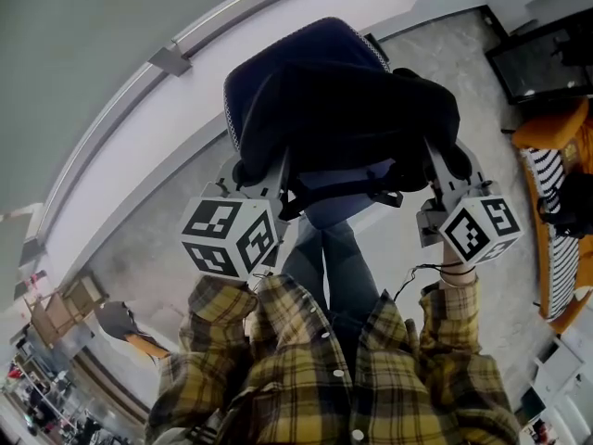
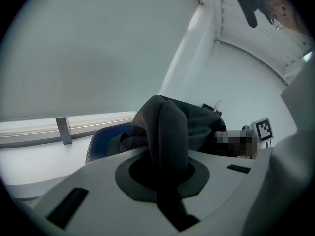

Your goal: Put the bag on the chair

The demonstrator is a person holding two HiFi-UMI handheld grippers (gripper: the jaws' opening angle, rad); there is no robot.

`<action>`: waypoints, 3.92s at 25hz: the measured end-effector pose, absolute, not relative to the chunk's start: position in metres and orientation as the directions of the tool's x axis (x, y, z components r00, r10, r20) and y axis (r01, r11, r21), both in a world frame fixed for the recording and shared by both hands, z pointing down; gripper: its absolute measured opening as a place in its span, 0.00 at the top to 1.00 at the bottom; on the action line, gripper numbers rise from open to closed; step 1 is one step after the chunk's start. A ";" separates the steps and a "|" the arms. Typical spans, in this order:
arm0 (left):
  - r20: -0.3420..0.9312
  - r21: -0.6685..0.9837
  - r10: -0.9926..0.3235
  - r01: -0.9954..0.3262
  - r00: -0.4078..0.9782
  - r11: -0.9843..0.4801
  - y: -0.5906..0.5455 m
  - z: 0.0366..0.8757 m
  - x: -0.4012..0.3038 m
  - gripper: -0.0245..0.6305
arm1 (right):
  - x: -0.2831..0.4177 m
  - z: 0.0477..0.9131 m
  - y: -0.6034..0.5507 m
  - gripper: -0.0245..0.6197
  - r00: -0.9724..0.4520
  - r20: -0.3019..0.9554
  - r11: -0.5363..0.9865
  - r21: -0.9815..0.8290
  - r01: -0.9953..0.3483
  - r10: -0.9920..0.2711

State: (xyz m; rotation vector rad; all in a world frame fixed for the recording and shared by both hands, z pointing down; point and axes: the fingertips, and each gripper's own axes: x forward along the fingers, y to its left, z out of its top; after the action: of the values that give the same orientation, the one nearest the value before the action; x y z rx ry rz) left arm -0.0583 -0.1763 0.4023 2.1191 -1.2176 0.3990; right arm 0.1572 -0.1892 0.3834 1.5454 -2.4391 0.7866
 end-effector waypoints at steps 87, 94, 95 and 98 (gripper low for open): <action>0.862 0.221 -0.406 -0.946 0.303 -0.237 -0.134 0.774 -0.057 0.68 | 0.186 0.768 -0.141 0.63 -0.263 0.817 0.302 -0.115 -0.946 -0.513; 0.835 0.204 -0.453 -0.940 0.313 -0.273 -0.143 0.743 -0.056 0.61 | 0.184 0.744 -0.137 0.59 -0.261 0.796 0.275 -0.124 -0.953 -0.546; 0.832 0.205 -0.457 -0.939 0.316 -0.275 -0.143 0.738 -0.056 0.61 | 0.184 0.740 -0.136 0.59 -0.263 0.794 0.265 -0.134 -0.955 -0.548; 0.818 0.201 -0.478 -0.937 0.321 -0.285 -0.142 0.719 -0.055 0.60 | 0.185 0.729 -0.134 0.58 -0.261 0.786 0.250 -0.139 -0.958 -0.561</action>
State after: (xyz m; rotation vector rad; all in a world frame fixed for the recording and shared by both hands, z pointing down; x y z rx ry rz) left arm -0.0546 -0.1419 0.7195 1.8947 -1.2500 0.8437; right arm 0.1854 -0.1338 0.7291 1.3793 -1.9194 0.8427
